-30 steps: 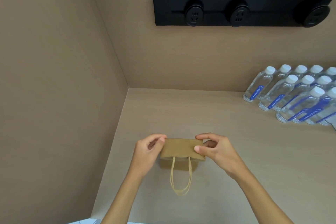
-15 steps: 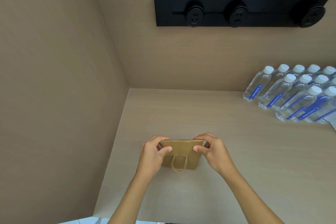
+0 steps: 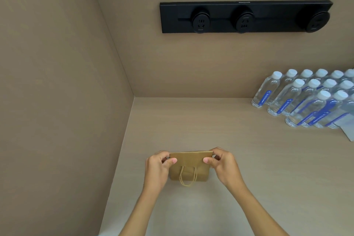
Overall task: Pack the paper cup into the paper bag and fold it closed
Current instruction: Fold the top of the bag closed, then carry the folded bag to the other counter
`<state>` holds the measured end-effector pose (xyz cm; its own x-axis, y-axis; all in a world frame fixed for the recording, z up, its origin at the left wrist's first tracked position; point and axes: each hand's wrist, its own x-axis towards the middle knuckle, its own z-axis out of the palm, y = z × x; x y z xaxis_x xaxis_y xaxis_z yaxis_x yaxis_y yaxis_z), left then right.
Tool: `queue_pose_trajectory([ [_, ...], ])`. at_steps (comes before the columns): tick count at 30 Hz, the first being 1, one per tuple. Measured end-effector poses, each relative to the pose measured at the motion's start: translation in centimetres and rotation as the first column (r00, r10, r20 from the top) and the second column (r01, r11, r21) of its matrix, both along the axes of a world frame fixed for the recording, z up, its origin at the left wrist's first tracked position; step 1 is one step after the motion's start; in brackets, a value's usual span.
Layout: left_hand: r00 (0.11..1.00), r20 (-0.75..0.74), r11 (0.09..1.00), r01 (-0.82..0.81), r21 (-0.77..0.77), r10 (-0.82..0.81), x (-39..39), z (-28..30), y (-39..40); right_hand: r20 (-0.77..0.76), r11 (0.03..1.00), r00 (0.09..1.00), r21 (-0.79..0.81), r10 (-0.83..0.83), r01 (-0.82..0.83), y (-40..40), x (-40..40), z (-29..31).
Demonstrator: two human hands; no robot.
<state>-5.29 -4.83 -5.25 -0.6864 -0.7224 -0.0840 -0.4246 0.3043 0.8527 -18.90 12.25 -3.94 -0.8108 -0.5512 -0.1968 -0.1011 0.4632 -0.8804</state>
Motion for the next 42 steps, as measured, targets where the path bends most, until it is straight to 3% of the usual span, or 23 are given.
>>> queue_pose_trajectory([
  [9,0.990,-0.138,0.991,0.021,0.130,-0.003,0.3,2.6,-0.4,0.027,0.979,0.991,-0.154,-0.133,0.136,1.3,2.5,1.9],
  [17,0.923,-0.258,0.936,0.327,0.133,-0.285,-1.9,5.5,3.9,0.064,0.870,0.921,-0.309,-0.385,0.385,7.9,4.7,5.5],
  [24,0.784,-0.333,0.772,0.602,0.203,-0.524,-5.8,7.3,13.6,0.030,0.735,0.797,-0.366,-0.603,0.570,19.0,6.9,7.5],
  [34,0.579,-0.382,0.510,0.815,0.274,-0.720,-8.7,9.0,36.7,0.051,0.432,0.501,-0.435,-0.864,0.790,40.0,11.9,9.2],
  [42,0.328,-0.399,0.266,0.942,0.205,-0.856,-10.0,9.9,54.1,0.007,0.236,0.265,-0.430,-0.964,0.871,55.0,16.0,10.4],
])
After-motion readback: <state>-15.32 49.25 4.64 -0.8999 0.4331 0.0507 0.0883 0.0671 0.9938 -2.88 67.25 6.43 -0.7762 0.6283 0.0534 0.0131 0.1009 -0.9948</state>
